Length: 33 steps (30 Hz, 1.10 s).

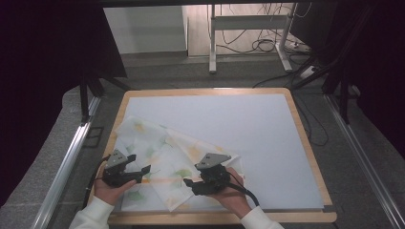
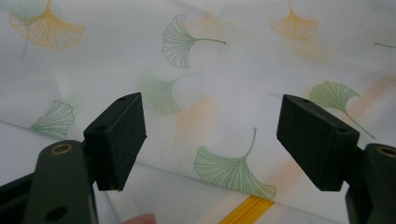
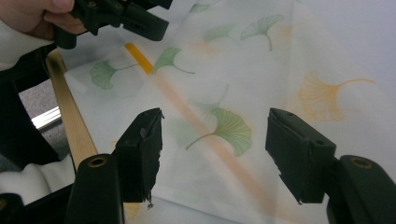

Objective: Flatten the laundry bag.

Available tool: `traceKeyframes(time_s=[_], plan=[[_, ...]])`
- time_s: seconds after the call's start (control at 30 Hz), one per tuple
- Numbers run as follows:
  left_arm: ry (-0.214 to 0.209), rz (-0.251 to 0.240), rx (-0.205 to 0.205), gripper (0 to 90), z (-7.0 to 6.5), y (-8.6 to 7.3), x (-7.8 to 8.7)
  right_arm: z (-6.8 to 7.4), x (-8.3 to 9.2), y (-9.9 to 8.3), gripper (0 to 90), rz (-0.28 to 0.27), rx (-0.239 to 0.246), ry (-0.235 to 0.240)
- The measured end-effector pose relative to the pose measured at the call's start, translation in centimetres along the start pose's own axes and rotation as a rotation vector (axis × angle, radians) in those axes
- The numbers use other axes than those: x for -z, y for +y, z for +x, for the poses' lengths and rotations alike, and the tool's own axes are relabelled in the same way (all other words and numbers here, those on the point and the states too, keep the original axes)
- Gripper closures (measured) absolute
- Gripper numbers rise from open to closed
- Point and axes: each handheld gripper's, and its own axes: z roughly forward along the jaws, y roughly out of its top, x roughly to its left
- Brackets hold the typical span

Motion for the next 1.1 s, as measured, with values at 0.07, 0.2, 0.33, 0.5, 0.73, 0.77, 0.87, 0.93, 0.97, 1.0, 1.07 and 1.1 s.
traceKeyframes(time_s=[0.07, 0.2, 0.33, 0.5, 0.73, 0.77, 0.87, 0.93, 0.97, 1.0, 1.07, 1.1], plan=[[-0.004, -0.001, 0.001, 23.6, 0.0, 0.0, 0.0, 0.4, -0.6, 0.0, 35.9, 0.014, 0.008, 0.01], [0.0, -0.003, -0.015, 23.2, -0.3, 0.0, 0.1, 1.0, -1.4, 0.0, 35.9, 0.027, 0.024, 0.028], [0.0, 0.003, -0.025, 22.7, -0.4, 0.0, 0.1, 1.6, -2.1, 0.0, 36.0, 0.048, 0.041, 0.04], [-0.005, -0.003, -0.01, 22.6, -0.2, 0.0, 0.2, 2.5, -3.1, -0.2, 35.9, 0.08, 0.061, 0.065], [-0.005, -0.003, -0.004, 22.5, -0.1, 0.0, 0.2, 3.4, -4.3, -0.4, 35.5, 0.12, 0.083, 0.081], [-0.004, -0.003, -0.003, 22.4, -0.1, 0.0, 0.2, 3.5, -4.5, -0.5, 35.5, 0.125, 0.084, 0.084], [-0.004, 0.0, -0.004, 22.2, -0.1, 0.0, 0.2, 3.9, -5.1, -0.5, 35.5, 0.143, 0.087, 0.097], [-0.004, 0.0, -0.006, 22.1, -0.1, 0.0, 0.2, 4.2, -5.5, -0.6, 35.5, 0.154, 0.095, 0.101], [-0.003, 0.0, -0.006, 22.1, -0.1, 0.0, 0.2, 4.4, -5.7, -0.6, 35.5, 0.161, 0.097, 0.103], [-0.002, 0.0, -0.006, 22.1, -0.1, 0.0, 0.2, 4.5, -5.9, -0.6, 35.5, 0.166, 0.103, 0.103], [-0.001, 0.001, -0.005, 22.1, -0.1, 0.0, 0.1, 4.7, -6.2, -0.6, 35.5, 0.172, 0.104, 0.104], [-0.001, 0.002, -0.005, 22.1, -0.1, 0.0, 0.1, 4.8, -6.3, -0.6, 35.5, 0.177, 0.103, 0.105]])
